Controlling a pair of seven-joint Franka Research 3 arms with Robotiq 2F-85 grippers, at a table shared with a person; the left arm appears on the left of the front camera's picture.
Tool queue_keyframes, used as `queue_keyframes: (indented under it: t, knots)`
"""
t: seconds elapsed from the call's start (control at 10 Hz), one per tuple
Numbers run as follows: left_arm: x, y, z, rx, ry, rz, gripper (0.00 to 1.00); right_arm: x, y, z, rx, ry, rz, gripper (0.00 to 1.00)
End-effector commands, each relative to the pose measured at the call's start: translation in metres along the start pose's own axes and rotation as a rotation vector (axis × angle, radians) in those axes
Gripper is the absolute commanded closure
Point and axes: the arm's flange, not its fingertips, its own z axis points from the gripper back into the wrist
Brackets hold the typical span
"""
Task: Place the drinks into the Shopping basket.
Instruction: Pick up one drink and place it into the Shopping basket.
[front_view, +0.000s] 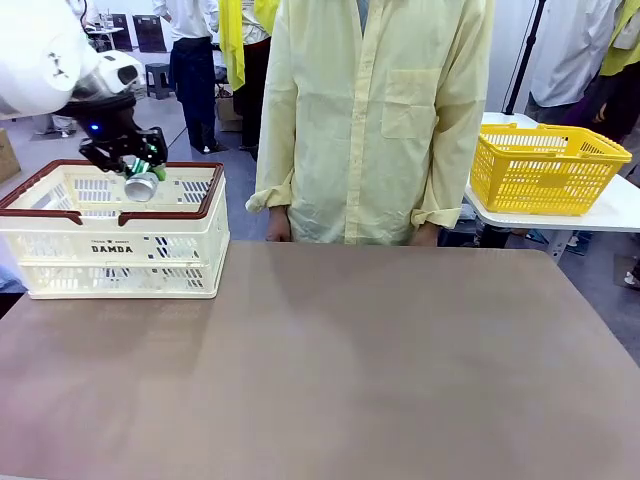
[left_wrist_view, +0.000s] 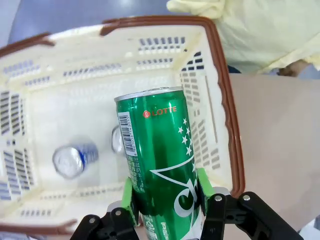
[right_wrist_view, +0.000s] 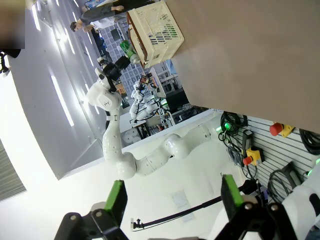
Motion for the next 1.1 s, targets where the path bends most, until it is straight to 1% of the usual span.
queue_keyframes:
  t: [0.0, 0.1, 0.3, 0.4, 0.6, 0.8, 1.0]
  knots:
    - [0.036, 0.008, -0.014, -0.043, 0.012, -0.03, 1.0, 0.0, 0.001, -0.001, -0.001, -0.008, 0.007, 0.0]
    - [0.045, 0.007, -0.025, -0.032, 0.007, -0.015, 1.0, 0.0, 0.001, -0.001, -0.001, -0.008, 0.007, 0.0]
    - [0.066, 0.007, -0.051, -0.038, 0.031, 0.017, 1.0, 0.0, 0.001, -0.001, -0.001, -0.008, 0.007, 0.0]
    - [0.068, 0.007, -0.063, -0.03, 0.08, 0.026, 1.0, 0.0, 0.001, -0.001, -0.001, -0.008, 0.007, 0.0]
    - [0.052, 0.008, -0.079, -0.005, 0.147, 0.026, 1.0, 0.0, 0.001, -0.001, -0.001, -0.008, 0.007, 0.0]
    - [0.035, 0.011, -0.085, 0.004, 0.137, 0.029, 1.0, 0.0, 0.001, -0.001, -0.001, -0.008, 0.007, 0.0]
    - [0.028, 0.012, -0.104, 0.001, 0.182, 0.006, 1.0, 0.0, 0.001, -0.001, -0.001, -0.008, 0.007, 0.0]
